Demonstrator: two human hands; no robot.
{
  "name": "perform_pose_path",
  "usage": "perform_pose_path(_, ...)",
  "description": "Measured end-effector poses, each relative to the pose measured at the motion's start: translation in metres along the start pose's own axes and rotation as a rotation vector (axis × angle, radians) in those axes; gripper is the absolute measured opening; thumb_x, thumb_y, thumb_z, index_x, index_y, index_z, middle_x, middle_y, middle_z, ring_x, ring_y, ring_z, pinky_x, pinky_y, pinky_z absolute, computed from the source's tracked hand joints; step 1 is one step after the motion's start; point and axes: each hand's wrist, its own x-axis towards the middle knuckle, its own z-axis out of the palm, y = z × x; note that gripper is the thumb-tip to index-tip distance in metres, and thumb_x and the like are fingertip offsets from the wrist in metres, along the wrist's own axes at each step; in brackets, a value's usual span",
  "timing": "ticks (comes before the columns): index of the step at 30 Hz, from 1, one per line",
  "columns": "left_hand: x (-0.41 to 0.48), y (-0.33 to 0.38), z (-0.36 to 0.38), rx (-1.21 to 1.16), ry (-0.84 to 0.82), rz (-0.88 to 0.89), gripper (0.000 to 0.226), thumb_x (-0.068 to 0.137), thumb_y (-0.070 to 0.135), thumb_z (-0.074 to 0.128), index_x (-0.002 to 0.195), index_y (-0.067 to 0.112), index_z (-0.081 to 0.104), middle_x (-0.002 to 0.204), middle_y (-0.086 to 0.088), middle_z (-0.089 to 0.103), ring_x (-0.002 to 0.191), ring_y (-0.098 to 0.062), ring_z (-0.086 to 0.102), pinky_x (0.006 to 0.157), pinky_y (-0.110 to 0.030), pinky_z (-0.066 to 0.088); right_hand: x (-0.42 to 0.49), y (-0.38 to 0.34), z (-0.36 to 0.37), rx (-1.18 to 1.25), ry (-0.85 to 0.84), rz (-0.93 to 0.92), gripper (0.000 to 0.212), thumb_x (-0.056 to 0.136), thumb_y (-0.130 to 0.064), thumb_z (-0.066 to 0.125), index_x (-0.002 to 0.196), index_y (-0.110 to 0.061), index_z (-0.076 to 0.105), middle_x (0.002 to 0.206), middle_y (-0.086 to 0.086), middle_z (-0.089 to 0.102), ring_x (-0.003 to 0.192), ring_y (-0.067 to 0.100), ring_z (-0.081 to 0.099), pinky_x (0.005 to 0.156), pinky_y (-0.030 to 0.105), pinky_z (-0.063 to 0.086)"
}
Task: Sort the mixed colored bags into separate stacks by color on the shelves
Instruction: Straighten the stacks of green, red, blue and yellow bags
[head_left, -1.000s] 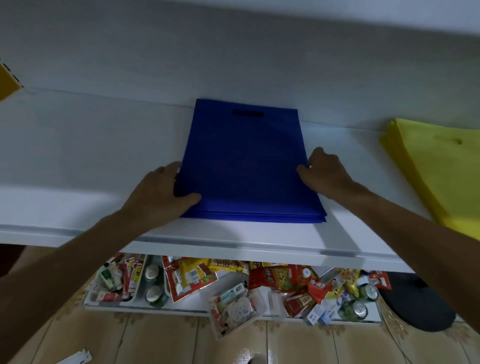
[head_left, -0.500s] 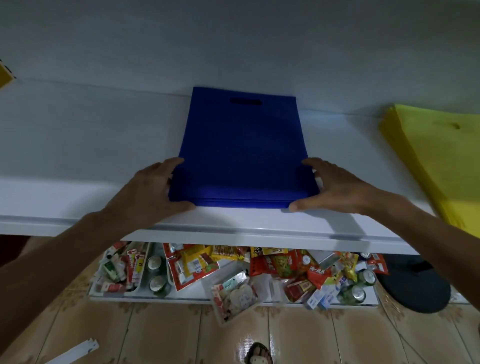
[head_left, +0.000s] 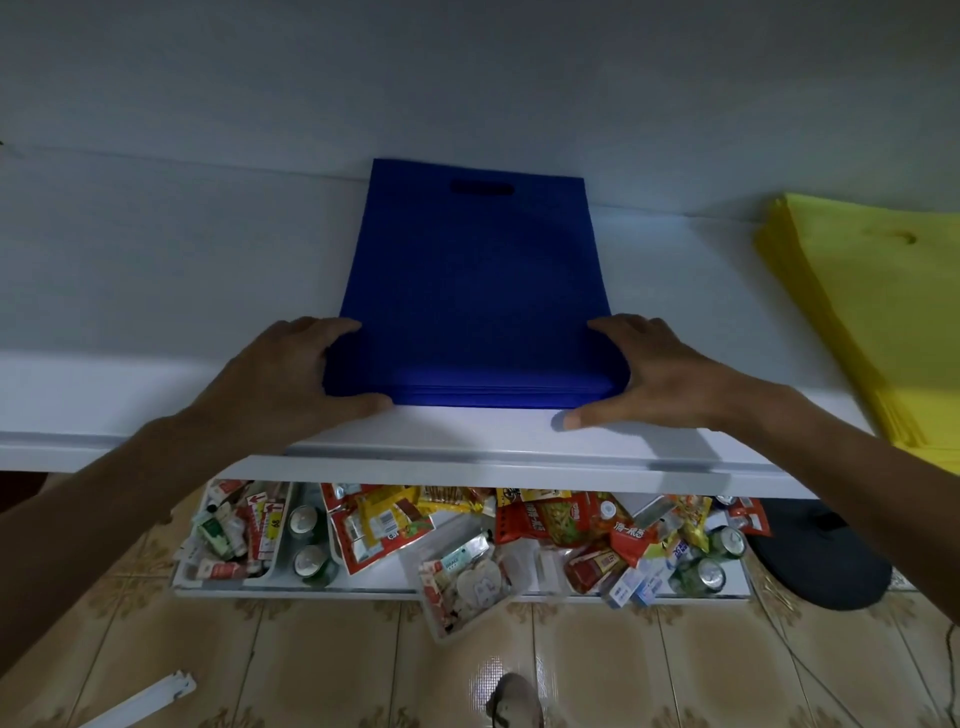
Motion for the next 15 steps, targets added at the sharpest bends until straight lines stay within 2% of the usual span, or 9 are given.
perform_pose_path(2,0.0,-0.001,-0.003,0.058,-0.03,0.0,0.096,0.063,0.064,0.067,0.14,0.017,0.037,0.134,-0.007,0.048,0.117,-0.022,0.046,0.098,-0.035,0.041,0.0,0.002,0.002,-0.01,0.029,-0.011,0.102,0.064,-0.062,0.07,0.144,-0.024,0.02,0.148,-0.003,0.025,0.133,0.02,0.024,0.106,0.035,0.03)
perform_pose_path(3,0.0,-0.001,-0.005,0.092,-0.05,-0.004,0.099,0.059,0.068,0.06,0.141,0.018,0.036,0.135,-0.007,0.048,0.119,-0.023,0.045,0.1,-0.04,0.041,0.0,0.004,0.003,-0.01,0.055,-0.02,0.098,0.066,-0.061,0.07,0.144,-0.024,0.022,0.147,-0.002,0.028,0.132,0.02,0.026,0.105,0.035,0.031)
perform_pose_path(5,0.001,0.0,-0.007,0.117,-0.082,-0.023,0.103,0.06,0.076,0.058,0.143,0.02,0.033,0.138,-0.008,0.046,0.122,-0.024,0.043,0.101,-0.045,0.04,0.003,0.009,0.005,-0.009,0.088,-0.039,0.093,0.068,-0.062,0.068,0.142,-0.025,0.026,0.145,0.0,0.033,0.128,0.021,0.032,0.104,0.036,0.036)
perform_pose_path(6,0.001,0.0,-0.007,0.111,-0.091,-0.035,0.102,0.062,0.074,0.06,0.144,0.02,0.031,0.138,-0.008,0.045,0.123,-0.024,0.042,0.102,-0.044,0.039,0.005,0.01,0.006,-0.011,0.09,-0.046,0.092,0.067,-0.063,0.067,0.141,-0.025,0.027,0.144,0.0,0.034,0.126,0.021,0.035,0.104,0.037,0.038)
perform_pose_path(8,0.002,0.002,-0.006,0.062,-0.067,-0.058,0.09,0.069,0.056,0.065,0.144,0.021,0.03,0.137,-0.008,0.047,0.12,-0.022,0.045,0.102,-0.035,0.039,0.006,0.01,0.007,-0.008,0.069,-0.035,0.096,0.065,-0.065,0.067,0.142,-0.026,0.026,0.145,0.0,0.032,0.128,0.022,0.034,0.105,0.04,0.038)
perform_pose_path(11,0.001,0.006,-0.008,-0.106,-0.001,-0.121,0.082,0.072,0.033,0.076,0.142,0.019,0.035,0.132,-0.007,0.051,0.109,-0.016,0.05,0.092,-0.022,0.037,0.004,0.005,-0.002,0.061,-0.016,0.017,0.104,0.057,-0.071,0.063,0.144,-0.03,0.023,0.149,-0.004,0.025,0.133,0.019,0.028,0.107,0.037,0.033)
perform_pose_path(13,0.0,0.006,-0.01,-0.164,-0.02,-0.122,0.085,0.07,0.032,0.077,0.142,0.021,0.034,0.135,-0.004,0.049,0.108,-0.012,0.048,0.094,-0.022,0.036,0.006,0.004,-0.012,0.255,-0.062,0.065,0.099,0.058,-0.074,0.059,0.142,-0.031,0.029,0.145,-0.005,0.031,0.128,0.017,0.036,0.099,0.031,0.036)
perform_pose_path(15,0.001,0.007,-0.01,-0.2,-0.036,-0.133,0.082,0.073,0.035,0.074,0.143,0.022,0.032,0.138,-0.002,0.046,0.116,-0.014,0.046,0.097,-0.025,0.036,0.013,0.007,-0.017,0.506,-0.019,0.092,0.086,0.064,-0.073,0.055,0.137,-0.031,0.037,0.14,-0.004,0.04,0.121,0.014,0.044,0.091,0.028,0.041)
